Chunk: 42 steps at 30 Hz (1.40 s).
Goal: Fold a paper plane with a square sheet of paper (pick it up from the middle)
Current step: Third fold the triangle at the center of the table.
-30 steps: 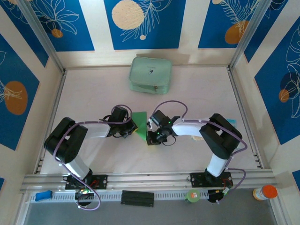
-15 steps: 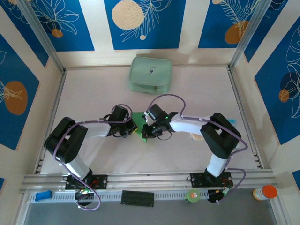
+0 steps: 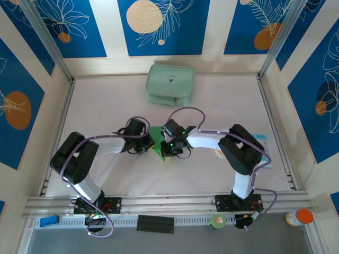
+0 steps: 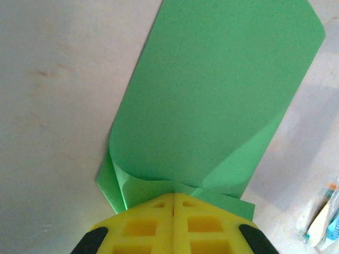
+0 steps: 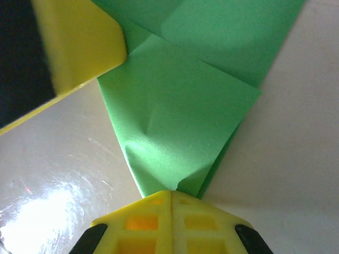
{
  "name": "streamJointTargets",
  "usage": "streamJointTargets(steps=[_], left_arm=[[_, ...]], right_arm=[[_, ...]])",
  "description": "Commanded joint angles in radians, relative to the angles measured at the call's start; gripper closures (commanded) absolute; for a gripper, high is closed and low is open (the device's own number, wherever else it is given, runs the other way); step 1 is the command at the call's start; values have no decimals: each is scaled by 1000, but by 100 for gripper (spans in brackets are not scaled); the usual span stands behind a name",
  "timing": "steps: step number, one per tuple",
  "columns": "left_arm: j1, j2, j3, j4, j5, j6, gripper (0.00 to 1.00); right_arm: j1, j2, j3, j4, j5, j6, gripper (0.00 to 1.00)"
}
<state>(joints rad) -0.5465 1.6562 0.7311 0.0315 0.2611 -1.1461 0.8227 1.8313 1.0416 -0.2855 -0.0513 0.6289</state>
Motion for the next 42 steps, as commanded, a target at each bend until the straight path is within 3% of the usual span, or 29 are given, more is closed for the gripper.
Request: streamJointTargets(steps=[1,15,22,32,42], left_arm=[[-2,26,6,-55,-24,16,93],[2,-150,-12,76,16,146,80],[-18,-177,-143,244,100,131,86],[-60,-75,-130,280,137,129,90],[-65,-25,-128,234,55,96,94]], right_arm=[[1,19,14,-30,6,7,97],[0,52,30,-111,47,30,98],[0,77,49,-134,39,40,99],[-4,76,48,-159,45,49,100],[-8,53,29,-148,42,49,100]])
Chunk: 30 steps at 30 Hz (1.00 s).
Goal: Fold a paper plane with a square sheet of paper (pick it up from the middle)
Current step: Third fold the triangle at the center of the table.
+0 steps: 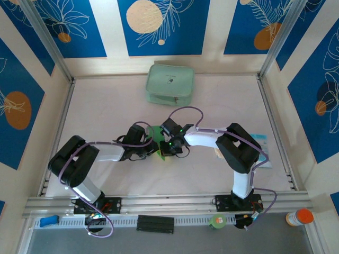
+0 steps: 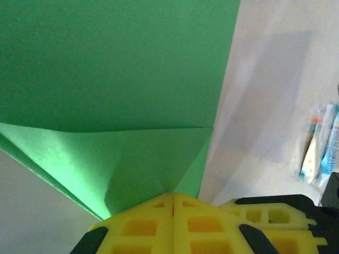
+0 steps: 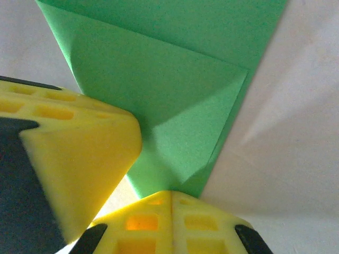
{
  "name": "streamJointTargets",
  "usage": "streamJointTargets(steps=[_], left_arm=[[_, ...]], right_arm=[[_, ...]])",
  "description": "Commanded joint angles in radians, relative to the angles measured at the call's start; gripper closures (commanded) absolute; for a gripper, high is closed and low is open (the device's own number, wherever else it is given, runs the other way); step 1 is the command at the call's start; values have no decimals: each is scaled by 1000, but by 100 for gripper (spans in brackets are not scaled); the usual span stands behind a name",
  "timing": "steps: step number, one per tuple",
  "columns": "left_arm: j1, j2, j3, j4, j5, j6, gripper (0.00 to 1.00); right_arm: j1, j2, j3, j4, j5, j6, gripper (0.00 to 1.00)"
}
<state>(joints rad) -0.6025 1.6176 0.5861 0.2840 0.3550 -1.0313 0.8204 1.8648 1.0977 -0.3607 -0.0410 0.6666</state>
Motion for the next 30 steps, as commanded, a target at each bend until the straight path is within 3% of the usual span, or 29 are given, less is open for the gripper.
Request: streamJointTargets(steps=[1,14,30], left_arm=[[-9,14,16,-26,-50,-23,94],[-9,56,40,-92,-85,-64,94],[-8,52,57,-83,-45,-69,94]], right_arm=[[-6,16,-31,-67,28,11,100],[-27,-145,-89,123,-138,21,97],[-18,-54,-109,137,-116,41,98]])
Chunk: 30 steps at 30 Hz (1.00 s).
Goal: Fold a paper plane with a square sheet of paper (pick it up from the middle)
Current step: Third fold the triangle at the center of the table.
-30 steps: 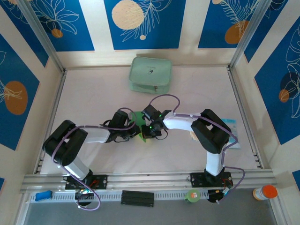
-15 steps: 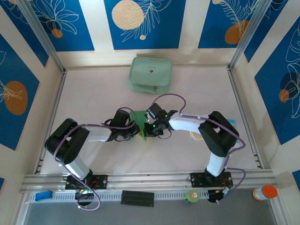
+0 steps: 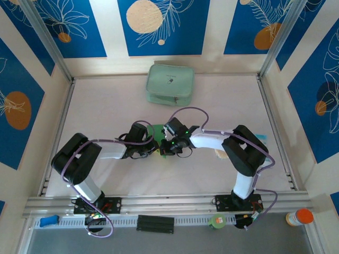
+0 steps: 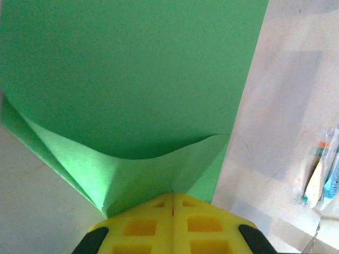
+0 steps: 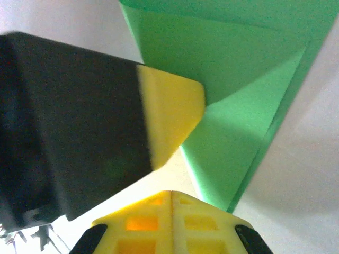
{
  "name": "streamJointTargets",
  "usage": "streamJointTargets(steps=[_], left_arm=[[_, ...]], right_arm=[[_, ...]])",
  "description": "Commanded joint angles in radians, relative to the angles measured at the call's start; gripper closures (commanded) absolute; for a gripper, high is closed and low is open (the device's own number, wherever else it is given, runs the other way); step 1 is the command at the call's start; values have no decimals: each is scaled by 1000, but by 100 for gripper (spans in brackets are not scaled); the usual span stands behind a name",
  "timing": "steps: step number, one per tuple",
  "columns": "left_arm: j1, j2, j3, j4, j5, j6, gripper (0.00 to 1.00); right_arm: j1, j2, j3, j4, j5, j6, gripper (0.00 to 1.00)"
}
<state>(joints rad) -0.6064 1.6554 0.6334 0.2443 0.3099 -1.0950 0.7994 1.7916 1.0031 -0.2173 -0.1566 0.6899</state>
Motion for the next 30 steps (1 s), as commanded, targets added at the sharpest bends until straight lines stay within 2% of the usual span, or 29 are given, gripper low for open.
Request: streamJointTargets(steps=[1,8,14,30], left_arm=[[-4,12,12,-38,6,-7,94],[12,-28,23,1,42,19,89],[36,-69,30,-24,43,98,84],[73,13,68,-45,50,238,85]], right_arm=[[3,22,-17,-8,5,16,99],[-2,56,-14,-47,27,1,99],[-5,75,-21,-83,46,-12,99],[-5,92,-12,-126,69,-12,99]])
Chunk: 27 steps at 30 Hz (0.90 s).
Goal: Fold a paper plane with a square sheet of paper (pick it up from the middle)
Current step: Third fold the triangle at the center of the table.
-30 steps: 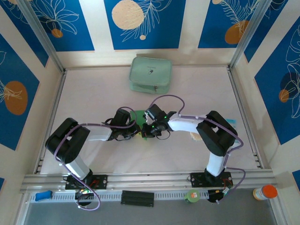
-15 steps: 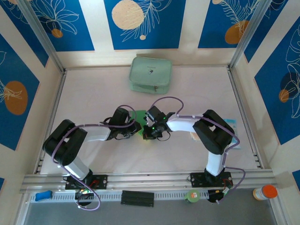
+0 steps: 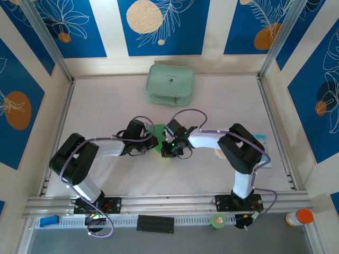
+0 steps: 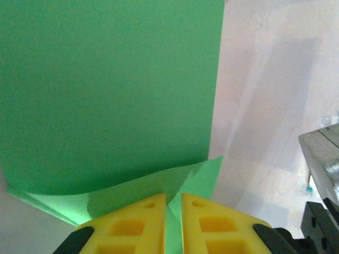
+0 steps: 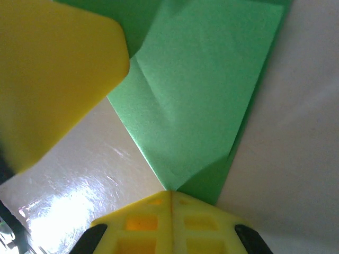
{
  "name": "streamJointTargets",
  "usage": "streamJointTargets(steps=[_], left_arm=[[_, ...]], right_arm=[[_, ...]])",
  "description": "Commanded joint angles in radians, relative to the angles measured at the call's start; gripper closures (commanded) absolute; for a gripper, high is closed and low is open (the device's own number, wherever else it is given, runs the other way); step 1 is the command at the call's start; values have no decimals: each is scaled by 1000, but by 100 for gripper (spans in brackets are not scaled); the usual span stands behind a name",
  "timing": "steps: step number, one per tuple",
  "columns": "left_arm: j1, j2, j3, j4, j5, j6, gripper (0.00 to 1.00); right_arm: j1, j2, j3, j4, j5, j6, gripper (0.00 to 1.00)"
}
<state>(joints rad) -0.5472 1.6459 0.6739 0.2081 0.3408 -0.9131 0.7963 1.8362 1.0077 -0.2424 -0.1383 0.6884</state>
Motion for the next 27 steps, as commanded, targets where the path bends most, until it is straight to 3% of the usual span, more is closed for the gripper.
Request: streamJointTargets(steps=[1,14,27], left_arm=[[16,28,28,-10,22,62,85],[70,74,28,-12,38,120,85],[225,102,118,-169,27,296,85]], right_arm=[[-3,47,-17,-104,52,-10,99],[0,58,-24,-154,86,-23,100],[-3,60,-45,-176,106,-27,100]])
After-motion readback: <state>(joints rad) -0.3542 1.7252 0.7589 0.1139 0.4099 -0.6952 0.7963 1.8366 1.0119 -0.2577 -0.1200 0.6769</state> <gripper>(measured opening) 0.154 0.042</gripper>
